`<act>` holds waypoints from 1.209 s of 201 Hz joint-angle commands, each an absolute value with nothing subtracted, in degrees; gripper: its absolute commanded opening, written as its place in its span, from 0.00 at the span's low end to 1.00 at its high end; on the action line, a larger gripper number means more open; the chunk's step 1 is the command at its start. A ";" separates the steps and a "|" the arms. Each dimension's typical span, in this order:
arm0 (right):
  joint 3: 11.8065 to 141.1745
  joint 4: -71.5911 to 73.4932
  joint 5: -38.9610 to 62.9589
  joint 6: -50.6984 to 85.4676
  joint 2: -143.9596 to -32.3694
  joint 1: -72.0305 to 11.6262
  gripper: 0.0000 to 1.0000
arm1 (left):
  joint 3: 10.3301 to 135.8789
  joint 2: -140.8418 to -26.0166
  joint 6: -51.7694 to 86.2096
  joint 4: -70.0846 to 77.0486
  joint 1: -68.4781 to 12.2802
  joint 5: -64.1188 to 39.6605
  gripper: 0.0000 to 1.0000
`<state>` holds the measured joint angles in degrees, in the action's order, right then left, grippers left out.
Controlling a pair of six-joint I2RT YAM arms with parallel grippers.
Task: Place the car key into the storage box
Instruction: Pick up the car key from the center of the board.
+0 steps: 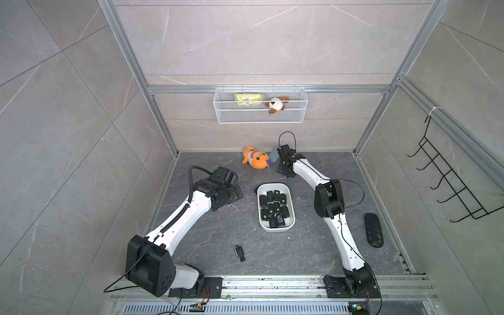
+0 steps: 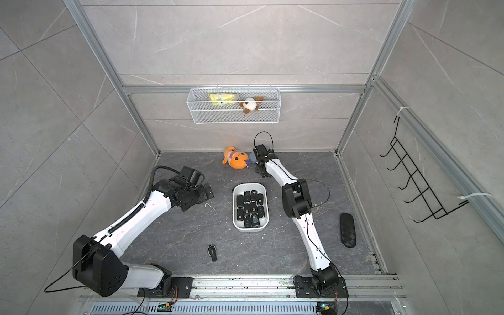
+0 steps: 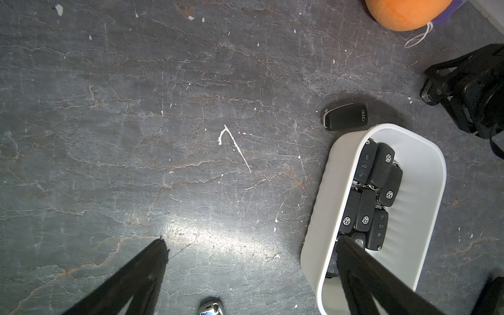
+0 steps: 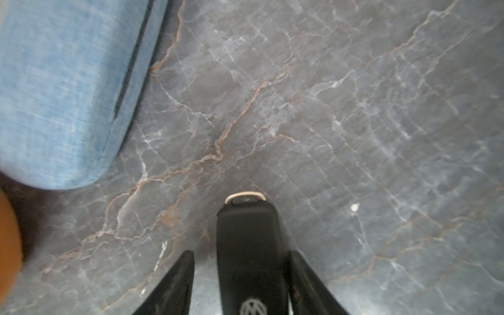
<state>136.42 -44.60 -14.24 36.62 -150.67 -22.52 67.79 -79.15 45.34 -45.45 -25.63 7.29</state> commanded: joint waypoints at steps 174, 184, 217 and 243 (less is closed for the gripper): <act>112.71 -43.76 -13.40 27.82 -124.91 -24.69 0.31 | 62.64 -73.50 44.03 -40.24 -25.25 -2.78 1.00; 108.31 -42.14 -12.87 27.86 -121.45 -25.22 0.31 | 62.19 -73.20 44.04 -39.70 -25.24 -3.48 1.00; 95.37 -37.43 -10.99 27.18 -111.59 -27.27 0.32 | 61.52 -73.29 43.92 -38.76 -25.29 -5.28 1.00; 88.70 -36.13 -10.93 26.15 -106.28 -30.06 0.32 | 61.27 -73.61 43.67 -38.38 -25.34 -6.15 1.00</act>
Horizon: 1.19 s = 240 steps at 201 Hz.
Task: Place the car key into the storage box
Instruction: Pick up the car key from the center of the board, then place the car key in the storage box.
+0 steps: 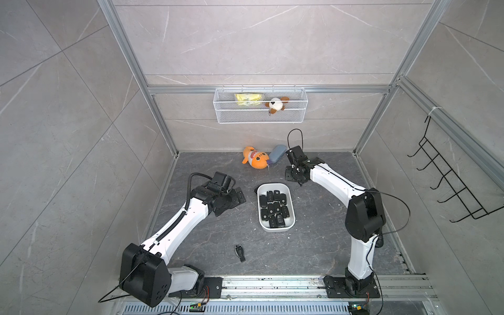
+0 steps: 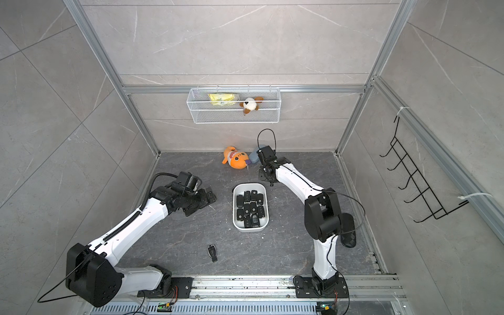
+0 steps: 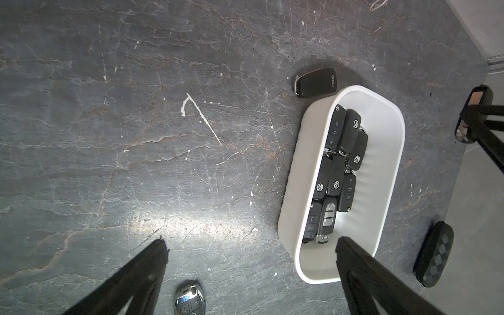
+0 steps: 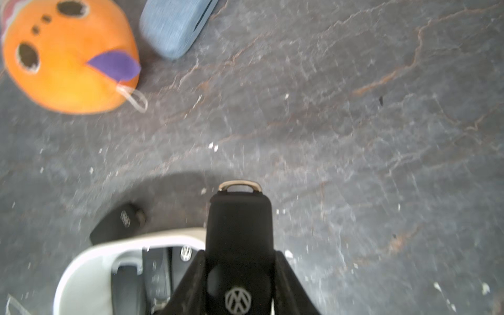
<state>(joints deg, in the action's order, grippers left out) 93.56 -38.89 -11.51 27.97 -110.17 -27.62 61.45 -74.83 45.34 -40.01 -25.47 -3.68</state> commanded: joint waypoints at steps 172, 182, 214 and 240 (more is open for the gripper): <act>77.51 -33.38 -10.93 30.52 -109.58 -38.51 0.33 | 61.27 -74.02 43.43 -38.41 -25.58 -6.33 1.00; 77.80 -33.70 -11.31 30.52 -110.13 -38.54 0.33 | 61.35 -74.09 43.35 -38.49 -25.52 -6.26 1.00; 78.44 -33.98 -11.51 30.14 -111.44 -38.51 0.35 | 61.66 -74.44 43.09 -38.50 -25.56 -6.16 1.00; 78.75 -34.30 -11.86 29.88 -112.27 -38.50 0.37 | 61.95 -74.84 42.98 -38.58 -25.53 -6.48 1.00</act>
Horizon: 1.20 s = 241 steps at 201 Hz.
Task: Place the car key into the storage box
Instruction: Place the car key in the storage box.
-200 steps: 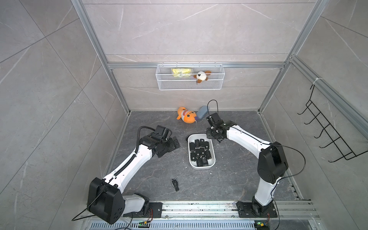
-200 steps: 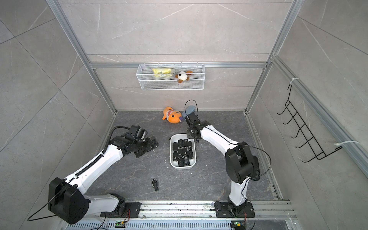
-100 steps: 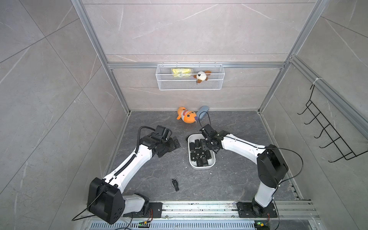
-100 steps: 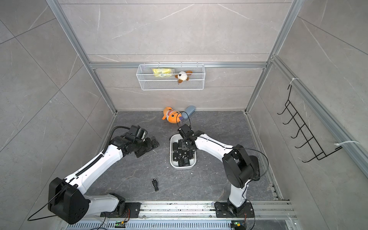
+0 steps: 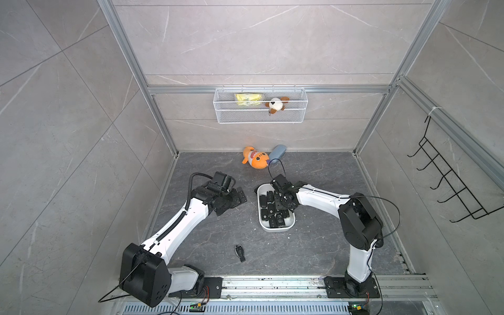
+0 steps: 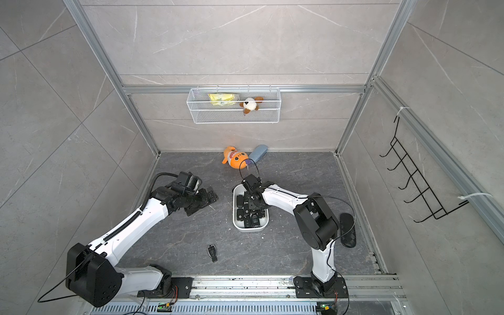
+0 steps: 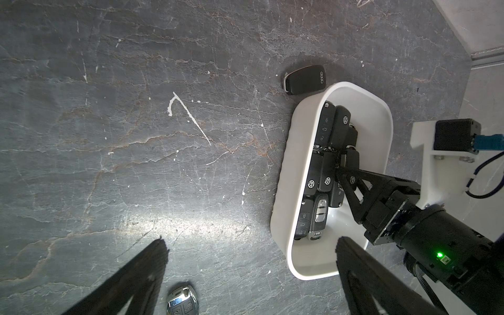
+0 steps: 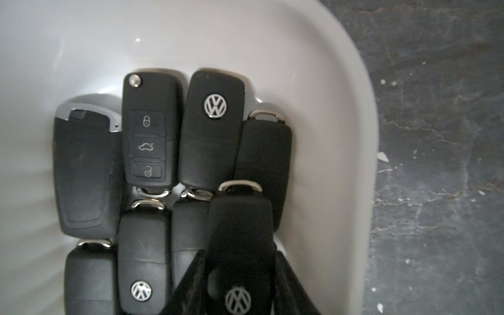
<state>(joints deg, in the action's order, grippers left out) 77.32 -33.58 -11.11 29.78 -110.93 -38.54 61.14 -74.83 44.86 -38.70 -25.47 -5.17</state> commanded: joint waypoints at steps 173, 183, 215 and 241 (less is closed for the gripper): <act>79.07 -34.73 -10.36 32.18 -98.42 -38.51 1.00 | 73.31 -92.40 28.37 -35.05 -25.47 -5.36 0.96; 78.58 -34.81 -10.76 32.56 -97.39 -38.56 1.00 | 75.47 -94.86 27.55 -34.99 -25.50 -5.59 0.96; 76.70 -35.32 -12.57 33.66 -93.79 -38.58 1.00 | 83.29 -103.28 26.08 -35.75 -25.48 -7.16 0.96; 75.12 -35.49 -13.92 34.51 -91.15 -38.57 1.00 | 91.30 -110.86 25.88 -38.04 -25.48 -8.39 0.97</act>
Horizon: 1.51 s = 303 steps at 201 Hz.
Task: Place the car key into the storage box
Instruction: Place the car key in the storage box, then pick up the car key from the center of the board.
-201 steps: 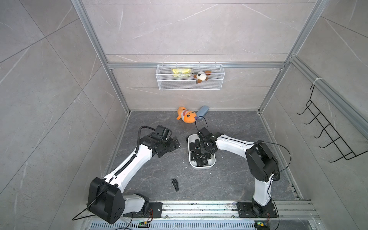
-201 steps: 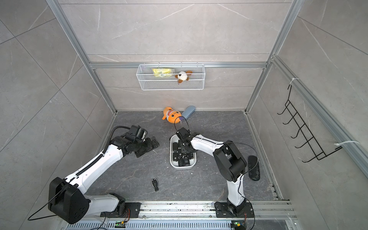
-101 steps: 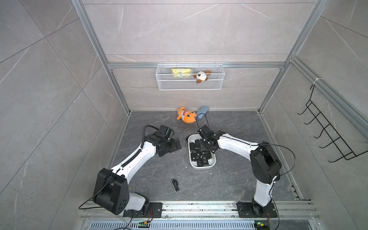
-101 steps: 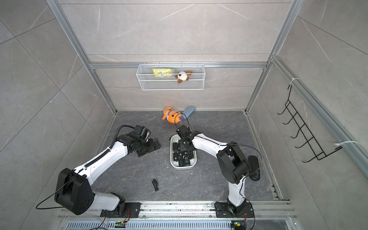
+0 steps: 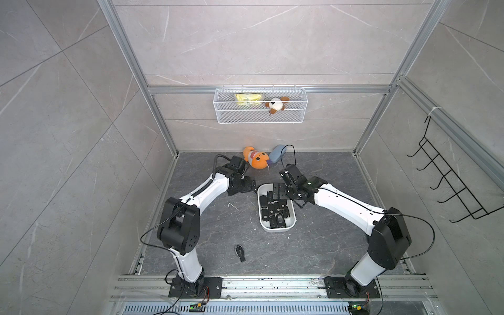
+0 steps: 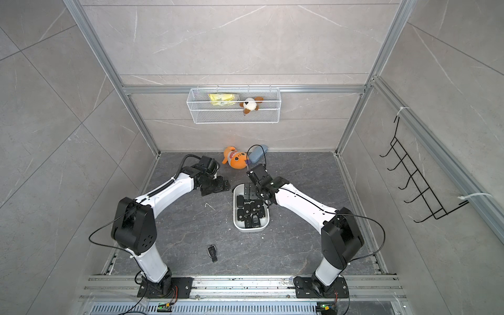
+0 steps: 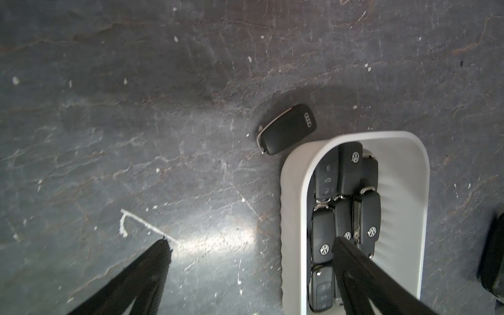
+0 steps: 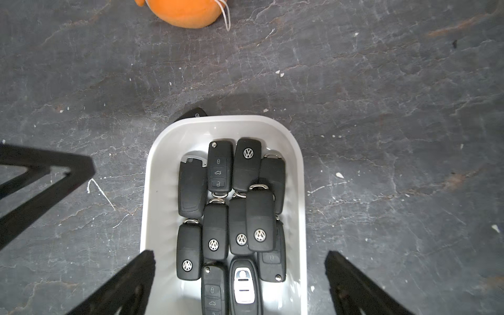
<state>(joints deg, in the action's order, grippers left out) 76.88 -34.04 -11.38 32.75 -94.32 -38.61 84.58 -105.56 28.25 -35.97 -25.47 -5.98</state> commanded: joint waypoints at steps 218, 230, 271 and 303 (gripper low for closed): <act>70.33 -36.17 -13.63 38.07 -87.48 -38.59 1.00 | 124.19 -142.01 17.98 -58.01 -29.80 3.96 1.00; 70.23 -35.95 -13.38 38.22 -87.45 -38.60 1.00 | 123.01 -141.20 18.00 -58.11 -29.51 5.60 1.00; 70.06 -35.55 -13.01 38.37 -87.38 -38.84 0.99 | 116.12 -136.56 17.92 -56.42 -27.89 8.60 1.00; 69.75 -35.27 -12.88 38.47 -87.36 -39.19 1.00 | 110.45 -131.79 17.83 -54.26 -27.00 8.84 0.98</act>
